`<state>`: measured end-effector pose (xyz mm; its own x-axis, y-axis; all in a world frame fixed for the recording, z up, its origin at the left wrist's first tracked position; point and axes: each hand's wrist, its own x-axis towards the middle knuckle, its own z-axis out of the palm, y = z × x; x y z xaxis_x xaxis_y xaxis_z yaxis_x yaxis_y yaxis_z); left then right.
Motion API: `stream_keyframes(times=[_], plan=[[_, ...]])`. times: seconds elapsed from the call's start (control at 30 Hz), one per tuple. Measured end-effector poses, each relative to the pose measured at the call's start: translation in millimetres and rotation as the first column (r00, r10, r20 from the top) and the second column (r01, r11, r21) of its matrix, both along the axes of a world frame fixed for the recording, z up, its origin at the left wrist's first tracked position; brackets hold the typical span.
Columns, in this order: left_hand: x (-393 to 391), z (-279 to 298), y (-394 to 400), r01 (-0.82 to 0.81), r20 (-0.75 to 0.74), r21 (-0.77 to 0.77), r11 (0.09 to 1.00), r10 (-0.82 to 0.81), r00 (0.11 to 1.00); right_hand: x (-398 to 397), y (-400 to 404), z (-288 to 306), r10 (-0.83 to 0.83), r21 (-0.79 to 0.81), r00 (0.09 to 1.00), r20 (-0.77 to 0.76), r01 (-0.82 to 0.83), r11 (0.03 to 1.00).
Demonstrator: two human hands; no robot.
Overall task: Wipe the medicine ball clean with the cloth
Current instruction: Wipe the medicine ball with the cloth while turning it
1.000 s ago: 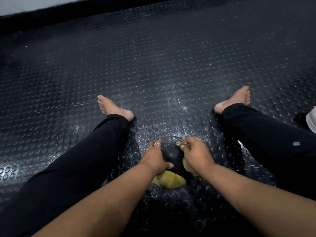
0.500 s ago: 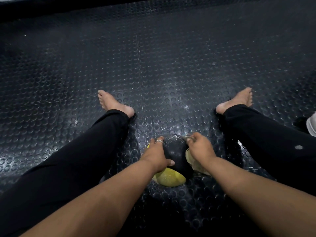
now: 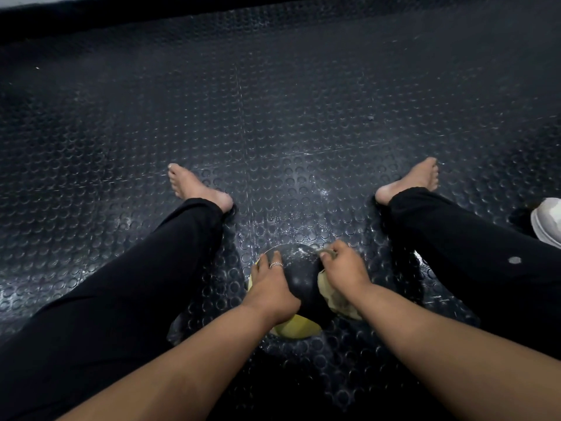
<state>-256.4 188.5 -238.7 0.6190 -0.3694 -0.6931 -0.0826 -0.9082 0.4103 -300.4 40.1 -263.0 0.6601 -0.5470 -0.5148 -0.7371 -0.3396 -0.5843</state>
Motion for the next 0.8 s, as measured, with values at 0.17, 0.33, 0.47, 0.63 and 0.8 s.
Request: stream_keyframes(times=[0.17, 0.33, 0.47, 0.63, 0.8], plan=[[-4.6, 7.7, -2.3, 0.057, 0.032, 0.058, 0.997, -0.059, 0.998, 1.6, 8.1, 9.2, 0.094, -0.039, 0.995, 0.039, -0.093, 0.995], [3.0, 9.8, 2.9, 0.066, 0.031, 0.081, 0.995, -0.068, 0.997, -2.2, 25.4, 16.7, 0.265, -0.108, 0.955, 0.133, -0.252, 0.962], [5.1, 10.3, 3.0, 0.098, 0.025, 0.086, 0.991, -0.101, 0.995, 9.0, 4.9, 11.9, 0.183, -0.087, 0.982, 0.046, -0.179, 0.980], [13.2, 7.3, 0.8, 0.101, 0.021, 0.104, 0.989, -0.104, 0.994, 12.7, 14.3, 20.0, 0.213, -0.053, 0.976, 0.036, -0.211, 0.976], [17.0, 6.5, 2.5, 0.126, 0.010, 0.099, 0.987, -0.127, 0.992, 13.5, 25.0, 18.8, 0.250, -0.100, 0.963, 0.103, -0.240, 0.966]])
